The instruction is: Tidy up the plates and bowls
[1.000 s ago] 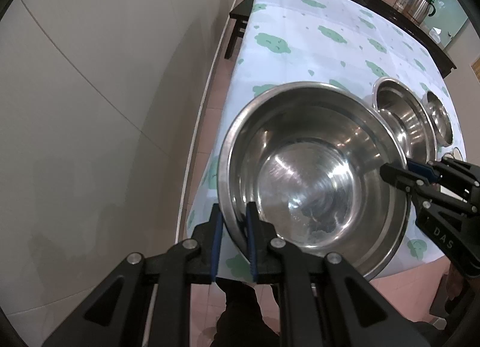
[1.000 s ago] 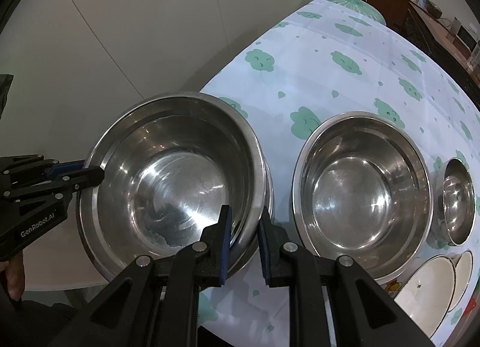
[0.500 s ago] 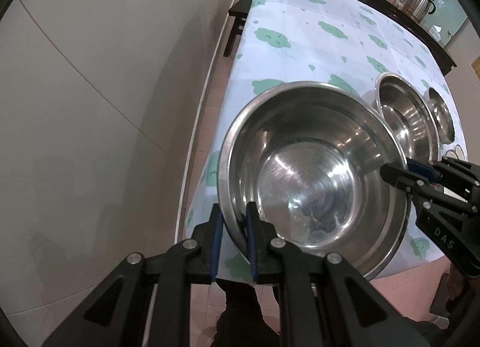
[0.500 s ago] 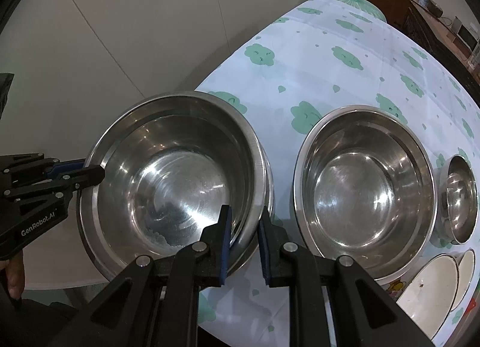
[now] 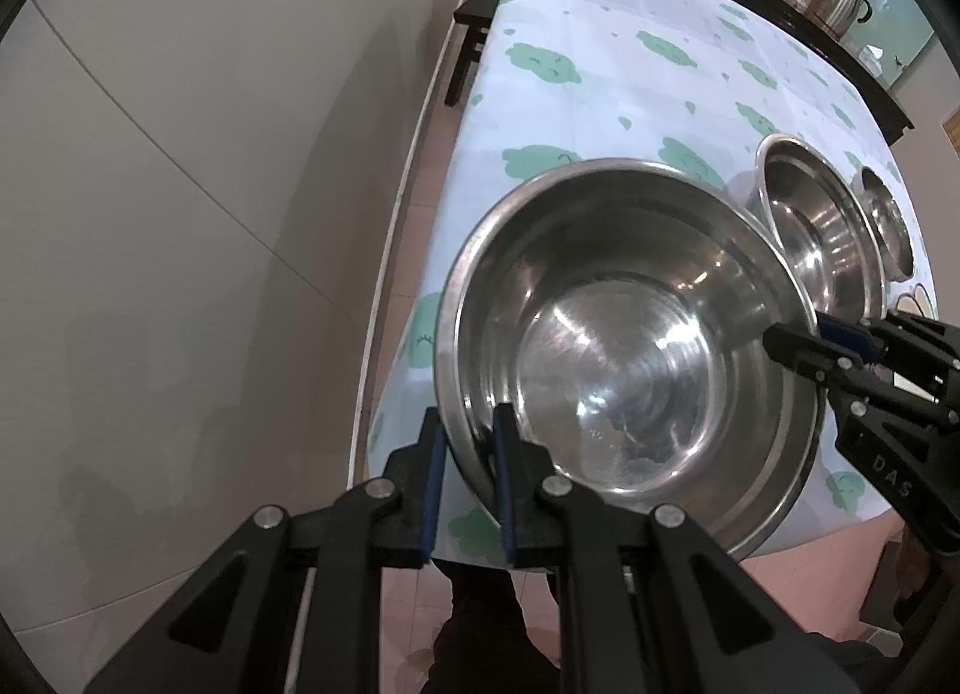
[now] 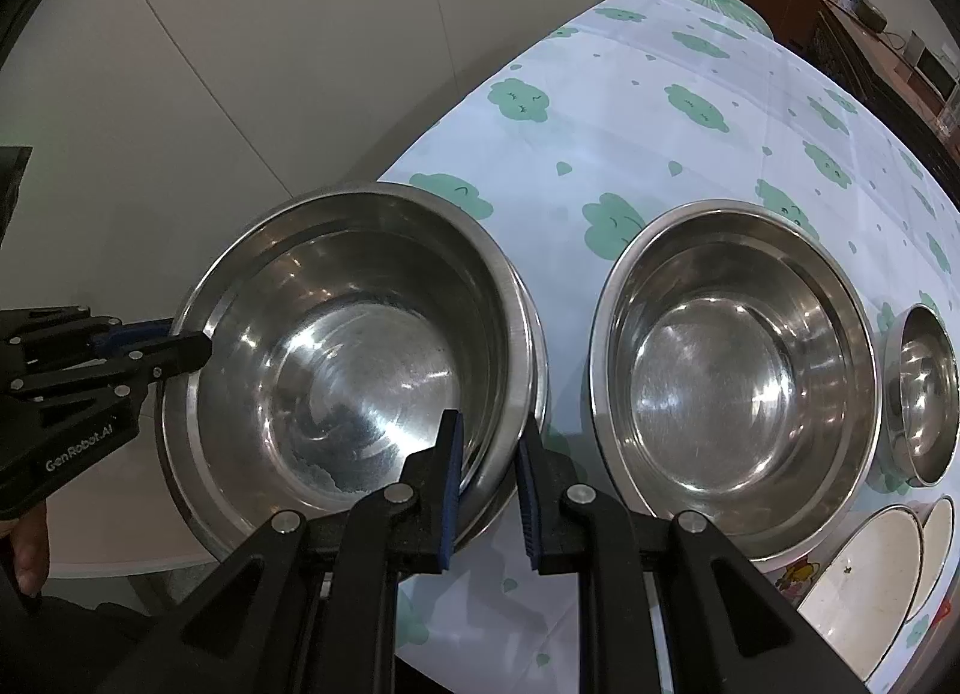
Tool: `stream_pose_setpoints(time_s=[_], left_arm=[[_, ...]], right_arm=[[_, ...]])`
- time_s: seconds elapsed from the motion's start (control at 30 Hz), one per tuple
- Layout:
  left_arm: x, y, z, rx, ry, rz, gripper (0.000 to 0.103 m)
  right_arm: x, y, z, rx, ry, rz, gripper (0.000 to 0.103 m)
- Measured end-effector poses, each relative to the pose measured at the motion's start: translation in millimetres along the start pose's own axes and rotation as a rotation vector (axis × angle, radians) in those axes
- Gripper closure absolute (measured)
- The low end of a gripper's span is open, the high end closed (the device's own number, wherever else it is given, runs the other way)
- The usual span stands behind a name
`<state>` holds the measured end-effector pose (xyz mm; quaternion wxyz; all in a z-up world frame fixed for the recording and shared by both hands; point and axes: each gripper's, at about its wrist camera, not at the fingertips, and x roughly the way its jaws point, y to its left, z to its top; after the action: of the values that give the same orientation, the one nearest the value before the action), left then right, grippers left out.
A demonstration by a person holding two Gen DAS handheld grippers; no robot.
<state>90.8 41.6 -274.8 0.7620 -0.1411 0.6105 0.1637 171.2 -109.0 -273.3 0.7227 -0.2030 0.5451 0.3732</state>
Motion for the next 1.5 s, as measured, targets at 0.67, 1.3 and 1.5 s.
stream_pose_setpoints(time_s=[0.67, 1.3, 1.5], left_arm=[[3.1, 1.1, 0.4, 0.002, 0.009, -0.006, 0.090], [3.9, 4.2, 1.5, -0.013, 0.013, -0.015, 0.090], [2.6, 4.5, 1.4, -0.020, 0.011, -0.013, 0.089]], right_arm=[[0.0, 1.6, -0.1, -0.033, -0.011, -0.013, 0.082], [-0.1, 1.4, 1.7, -0.038, -0.009, 0.007, 0.076], [-0.2, 2.6, 0.8, -0.041, -0.009, 0.014, 0.074]])
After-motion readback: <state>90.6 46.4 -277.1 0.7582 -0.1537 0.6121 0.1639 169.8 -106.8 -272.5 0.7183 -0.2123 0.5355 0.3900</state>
